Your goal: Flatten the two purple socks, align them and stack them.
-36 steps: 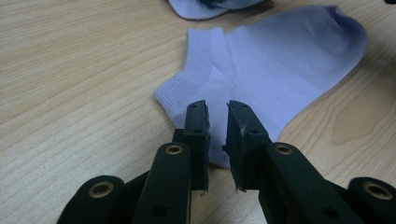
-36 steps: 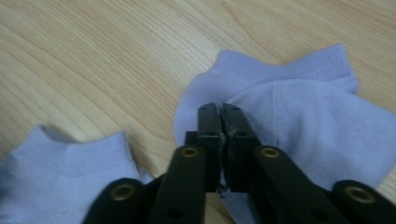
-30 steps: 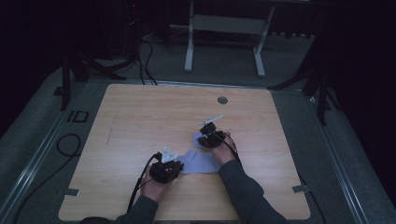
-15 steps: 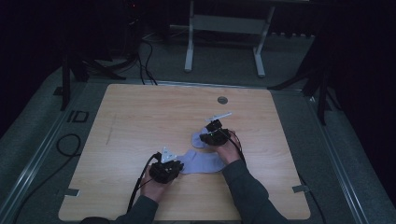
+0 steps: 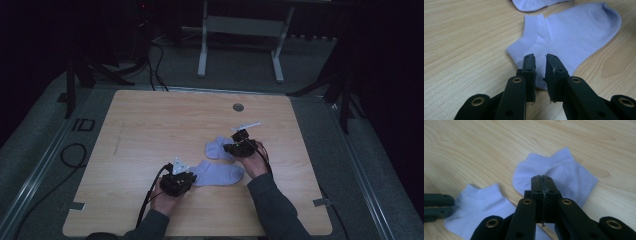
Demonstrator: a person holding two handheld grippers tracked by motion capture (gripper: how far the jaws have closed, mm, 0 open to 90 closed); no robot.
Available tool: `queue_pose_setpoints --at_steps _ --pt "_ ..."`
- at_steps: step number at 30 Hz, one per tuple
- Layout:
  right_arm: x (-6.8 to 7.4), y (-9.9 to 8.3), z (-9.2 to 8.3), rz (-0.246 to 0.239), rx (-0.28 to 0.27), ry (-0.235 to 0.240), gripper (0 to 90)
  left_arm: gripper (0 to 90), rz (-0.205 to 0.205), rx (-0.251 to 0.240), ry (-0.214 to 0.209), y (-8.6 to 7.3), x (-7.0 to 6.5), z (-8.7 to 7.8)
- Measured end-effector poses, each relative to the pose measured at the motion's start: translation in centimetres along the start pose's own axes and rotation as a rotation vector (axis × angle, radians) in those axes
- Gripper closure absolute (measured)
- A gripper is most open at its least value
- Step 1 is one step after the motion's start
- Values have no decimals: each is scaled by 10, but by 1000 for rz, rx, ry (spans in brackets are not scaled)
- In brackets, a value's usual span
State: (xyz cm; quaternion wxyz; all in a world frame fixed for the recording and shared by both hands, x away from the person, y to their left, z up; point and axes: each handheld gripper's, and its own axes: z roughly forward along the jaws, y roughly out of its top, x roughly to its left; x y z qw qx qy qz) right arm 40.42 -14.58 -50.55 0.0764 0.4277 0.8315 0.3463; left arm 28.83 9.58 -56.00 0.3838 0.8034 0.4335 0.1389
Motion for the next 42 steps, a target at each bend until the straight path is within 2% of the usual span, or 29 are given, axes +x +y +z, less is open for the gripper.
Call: queue_pose_setpoints --at_steps 3,4,10,14,18,20,21,27,29,37,42 --pt "-6 -4 -2 16 -2 1 891 780 0 2 1 0 0 0" --pt "-13 -8 -7 33 -6 5 891 779 2 5 0 0 -1 1" --pt "-21 -14 -12 46 -9 -7 891 779 2 7 1 0 -1 1" --pt "-35 -23 -15 80 -1 -28 890 779 2 9 1 0 -1 1" --pt "-43 -29 -17 102 8 -40 889 779 -1 13 0 -1 0 2" --pt "-44 -30 -18 103 9 -51 889 780 0 13 0 -1 0 2" --pt "-47 -31 -20 105 17 -73 888 780 -2 13 0 -1 -1 2" --pt "-55 -37 -22 114 32 -102 888 779 -2 14 0 -1 -1 2" --pt "-62 -42 -21 142 45 -112 886 779 -3 14 0 -1 -1 3" --pt "-73 -49 -21 172 59 -145 886 779 -4 15 -2 -1 0 3" --pt "-78 -52 -25 178 62 -201 885 780 -6 16 -4 -1 0 3"
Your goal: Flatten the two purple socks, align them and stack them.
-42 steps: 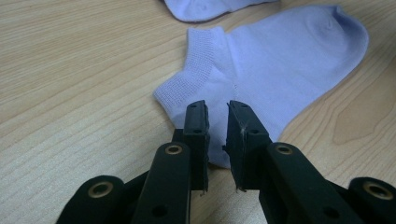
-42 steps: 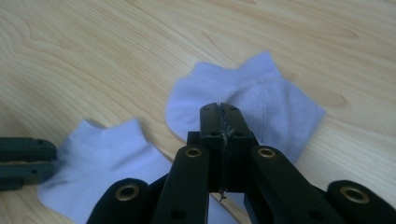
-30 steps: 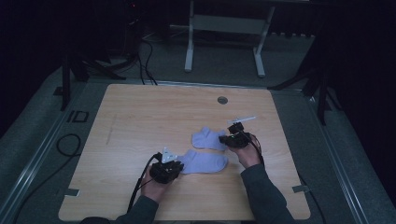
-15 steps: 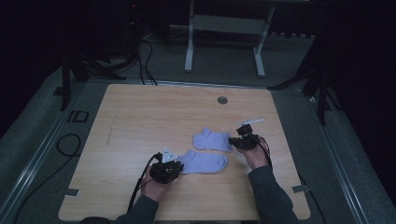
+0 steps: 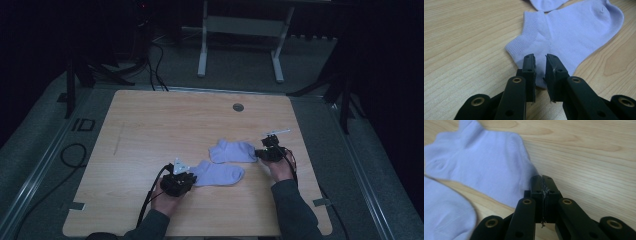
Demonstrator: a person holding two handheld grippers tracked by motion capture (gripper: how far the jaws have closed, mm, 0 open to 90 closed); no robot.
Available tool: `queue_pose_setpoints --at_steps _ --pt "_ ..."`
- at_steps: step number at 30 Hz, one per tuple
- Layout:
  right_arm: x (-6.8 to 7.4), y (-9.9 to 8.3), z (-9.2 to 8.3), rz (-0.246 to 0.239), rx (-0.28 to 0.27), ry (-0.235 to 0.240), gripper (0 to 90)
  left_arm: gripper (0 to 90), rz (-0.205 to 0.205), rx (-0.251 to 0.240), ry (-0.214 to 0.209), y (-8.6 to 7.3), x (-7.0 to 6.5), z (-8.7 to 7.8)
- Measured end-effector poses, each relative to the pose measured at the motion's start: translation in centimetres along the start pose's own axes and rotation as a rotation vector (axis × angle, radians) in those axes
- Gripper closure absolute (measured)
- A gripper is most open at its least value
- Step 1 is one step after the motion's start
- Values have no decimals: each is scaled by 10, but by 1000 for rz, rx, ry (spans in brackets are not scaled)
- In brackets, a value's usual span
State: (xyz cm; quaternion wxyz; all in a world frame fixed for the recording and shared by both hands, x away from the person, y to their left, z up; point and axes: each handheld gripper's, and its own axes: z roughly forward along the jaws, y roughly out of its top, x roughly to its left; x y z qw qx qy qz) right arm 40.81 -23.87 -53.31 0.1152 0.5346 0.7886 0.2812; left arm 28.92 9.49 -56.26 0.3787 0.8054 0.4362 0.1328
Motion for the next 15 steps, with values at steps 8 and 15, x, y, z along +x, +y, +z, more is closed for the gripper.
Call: queue_pose_setpoints --at_steps 8,15 --pt "2 3 -16 -29 -68 -86 743 779 1 2 -1 0 0 0" --pt "18 11 -22 -127 -128 -30 676 776 3 4 -2 0 0 0"
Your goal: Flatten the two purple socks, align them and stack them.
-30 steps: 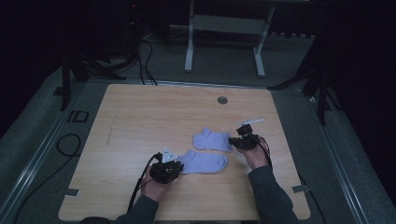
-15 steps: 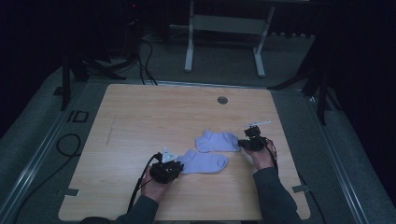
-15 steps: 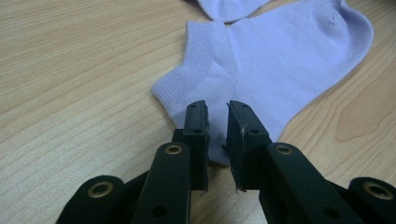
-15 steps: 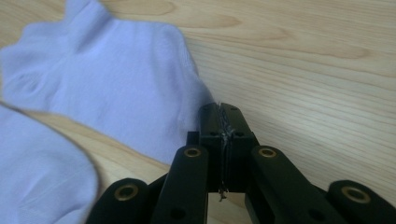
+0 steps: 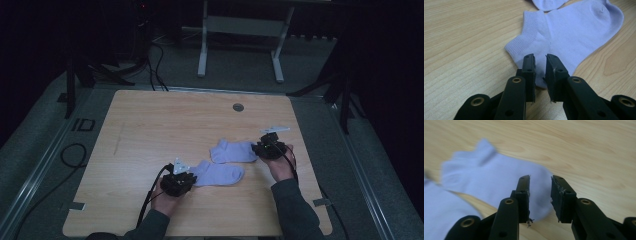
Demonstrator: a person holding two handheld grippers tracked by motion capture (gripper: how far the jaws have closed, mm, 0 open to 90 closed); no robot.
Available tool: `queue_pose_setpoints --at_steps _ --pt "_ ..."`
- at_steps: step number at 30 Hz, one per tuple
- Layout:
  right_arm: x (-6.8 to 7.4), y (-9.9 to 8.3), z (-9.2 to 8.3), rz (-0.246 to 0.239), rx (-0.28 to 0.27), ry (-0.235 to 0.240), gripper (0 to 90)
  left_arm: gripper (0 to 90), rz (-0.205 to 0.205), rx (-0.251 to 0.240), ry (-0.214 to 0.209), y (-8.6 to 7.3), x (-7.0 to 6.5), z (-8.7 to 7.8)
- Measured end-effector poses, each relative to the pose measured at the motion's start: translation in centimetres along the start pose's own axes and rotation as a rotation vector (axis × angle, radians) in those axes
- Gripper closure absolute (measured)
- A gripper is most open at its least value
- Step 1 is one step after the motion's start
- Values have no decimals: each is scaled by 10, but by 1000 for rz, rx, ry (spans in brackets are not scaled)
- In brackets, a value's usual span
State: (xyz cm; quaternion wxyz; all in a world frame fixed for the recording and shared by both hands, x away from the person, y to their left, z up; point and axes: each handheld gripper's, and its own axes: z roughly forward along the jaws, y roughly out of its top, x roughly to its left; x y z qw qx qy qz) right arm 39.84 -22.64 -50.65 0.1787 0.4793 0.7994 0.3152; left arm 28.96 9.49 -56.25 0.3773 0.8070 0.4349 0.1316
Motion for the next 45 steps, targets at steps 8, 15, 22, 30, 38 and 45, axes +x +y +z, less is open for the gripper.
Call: queue_pose_setpoints --at_steps 8,15,22,30,38,45 --pt "29 13 15 -147 -7 98 670 775 -2 1 -2 0 0 0" --pt "50 13 40 -258 63 136 618 775 -1 2 -3 0 0 0" --pt "63 13 48 -347 85 164 599 775 -1 2 -4 0 0 0" --pt "83 14 61 -500 119 157 533 774 -1 3 -4 0 0 0" --pt "79 22 67 -468 104 167 508 774 -1 3 -4 0 0 0" --pt "77 26 75 -453 119 187 487 774 -5 0 -8 0 0 0"
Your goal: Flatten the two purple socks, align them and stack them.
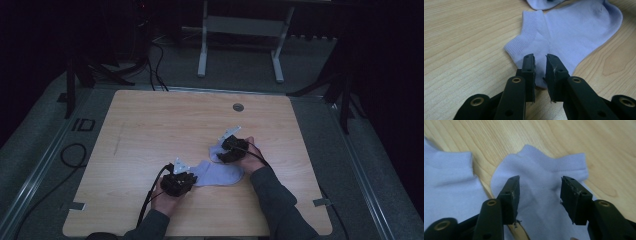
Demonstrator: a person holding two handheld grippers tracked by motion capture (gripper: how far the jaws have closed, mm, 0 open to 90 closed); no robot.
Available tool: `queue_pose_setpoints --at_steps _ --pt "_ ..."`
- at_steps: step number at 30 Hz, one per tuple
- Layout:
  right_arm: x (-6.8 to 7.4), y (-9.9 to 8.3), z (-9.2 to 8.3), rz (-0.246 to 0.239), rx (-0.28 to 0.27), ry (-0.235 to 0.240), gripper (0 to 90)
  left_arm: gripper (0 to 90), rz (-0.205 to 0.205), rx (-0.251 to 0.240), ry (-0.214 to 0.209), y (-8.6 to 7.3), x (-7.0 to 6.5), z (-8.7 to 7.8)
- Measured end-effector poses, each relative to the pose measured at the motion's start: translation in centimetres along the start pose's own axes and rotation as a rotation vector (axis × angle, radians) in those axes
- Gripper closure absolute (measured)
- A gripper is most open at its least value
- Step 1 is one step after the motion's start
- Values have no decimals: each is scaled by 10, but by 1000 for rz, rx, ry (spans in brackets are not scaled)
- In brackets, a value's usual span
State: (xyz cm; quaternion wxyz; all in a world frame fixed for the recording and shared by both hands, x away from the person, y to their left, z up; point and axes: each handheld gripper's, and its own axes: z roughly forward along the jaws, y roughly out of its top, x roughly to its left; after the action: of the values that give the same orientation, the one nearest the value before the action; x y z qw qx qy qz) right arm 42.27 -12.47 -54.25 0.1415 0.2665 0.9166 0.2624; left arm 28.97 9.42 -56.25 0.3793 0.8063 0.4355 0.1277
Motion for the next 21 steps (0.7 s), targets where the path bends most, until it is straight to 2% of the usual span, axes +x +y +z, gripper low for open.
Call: queue_pose_setpoints --at_steps 1,2,3,4,8,14,15,16,17,21 --pt "0 0 0 0 0 0 487 774 0 0 0 0 0 0" --pt "-3 1 2 42 -6 34 478 774 0 1 -1 0 0 0" --pt "-3 1 2 42 -6 34 478 773 0 1 -1 0 0 0" --pt "-8 1 4 81 -4 66 476 773 1 -1 0 0 0 0" --pt "-10 1 5 102 -6 67 509 773 1 0 -1 0 -1 0" --pt "-11 3 5 128 -1 48 652 771 4 1 -4 0 -1 0" --pt "-11 3 5 128 -1 48 652 771 4 1 -4 0 -1 0" --pt "-12 3 4 133 1 45 760 771 3 0 -4 0 -1 0" --pt "-12 4 5 136 2 44 793 771 2 0 -4 0 -1 0" --pt "-13 4 5 164 -1 48 844 769 4 1 -4 0 -1 0"
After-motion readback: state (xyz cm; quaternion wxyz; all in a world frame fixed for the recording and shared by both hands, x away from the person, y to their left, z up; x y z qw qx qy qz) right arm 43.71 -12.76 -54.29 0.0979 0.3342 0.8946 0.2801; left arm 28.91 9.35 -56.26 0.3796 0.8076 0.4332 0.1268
